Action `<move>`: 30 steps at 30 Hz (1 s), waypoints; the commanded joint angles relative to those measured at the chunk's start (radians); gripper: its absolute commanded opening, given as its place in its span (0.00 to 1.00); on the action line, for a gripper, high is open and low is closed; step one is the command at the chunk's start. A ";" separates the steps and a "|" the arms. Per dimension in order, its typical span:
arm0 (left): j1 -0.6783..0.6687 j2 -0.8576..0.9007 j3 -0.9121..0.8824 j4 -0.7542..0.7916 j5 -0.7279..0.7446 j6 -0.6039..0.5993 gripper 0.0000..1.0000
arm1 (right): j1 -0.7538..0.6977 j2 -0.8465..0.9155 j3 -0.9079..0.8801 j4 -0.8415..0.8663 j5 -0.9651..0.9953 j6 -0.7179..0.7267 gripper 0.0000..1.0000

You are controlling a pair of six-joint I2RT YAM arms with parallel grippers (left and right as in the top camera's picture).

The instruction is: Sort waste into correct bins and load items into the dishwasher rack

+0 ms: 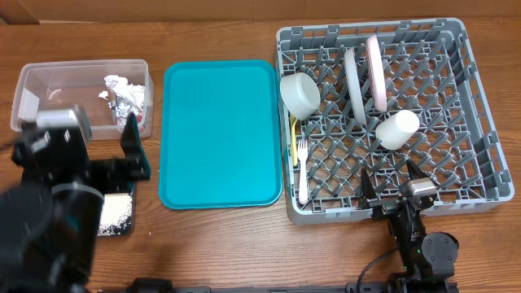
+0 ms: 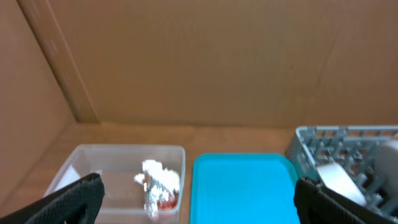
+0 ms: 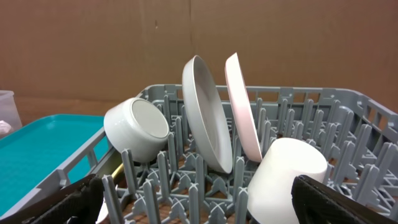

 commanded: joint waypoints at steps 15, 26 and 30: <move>0.131 -0.755 -1.135 0.656 0.205 0.094 1.00 | -0.001 -0.005 -0.010 0.004 -0.002 0.006 1.00; 0.132 -0.755 -1.363 0.759 0.239 0.092 1.00 | -0.001 -0.005 -0.010 0.004 -0.002 0.006 1.00; 0.132 -0.753 -1.363 0.758 0.240 0.092 1.00 | -0.001 -0.005 -0.010 0.004 -0.002 0.006 1.00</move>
